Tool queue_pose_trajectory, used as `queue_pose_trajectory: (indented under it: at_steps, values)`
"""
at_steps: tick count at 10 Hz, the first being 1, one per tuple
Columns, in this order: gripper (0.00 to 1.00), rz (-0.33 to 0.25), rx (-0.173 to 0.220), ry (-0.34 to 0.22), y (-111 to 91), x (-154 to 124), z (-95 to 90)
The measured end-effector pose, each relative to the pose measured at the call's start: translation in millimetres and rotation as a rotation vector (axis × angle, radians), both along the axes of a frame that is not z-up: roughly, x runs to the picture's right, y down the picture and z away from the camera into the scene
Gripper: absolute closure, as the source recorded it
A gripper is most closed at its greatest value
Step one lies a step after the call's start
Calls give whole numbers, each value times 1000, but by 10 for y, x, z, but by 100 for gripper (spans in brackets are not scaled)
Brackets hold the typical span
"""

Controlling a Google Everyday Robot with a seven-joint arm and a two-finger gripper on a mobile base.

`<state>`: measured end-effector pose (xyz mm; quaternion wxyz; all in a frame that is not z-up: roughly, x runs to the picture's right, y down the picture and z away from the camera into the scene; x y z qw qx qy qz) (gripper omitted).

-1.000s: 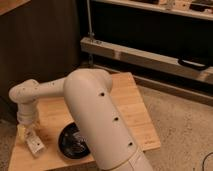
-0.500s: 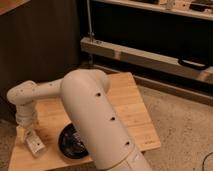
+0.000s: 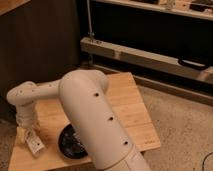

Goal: Place the bottle in the ceramic bowl

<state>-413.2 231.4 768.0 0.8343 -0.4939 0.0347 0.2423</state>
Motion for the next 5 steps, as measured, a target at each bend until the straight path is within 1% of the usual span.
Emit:
queue_pose_trajectory:
  at_steps: [5]
  values:
    - [35,-12,-10,-1,15,-15,51]
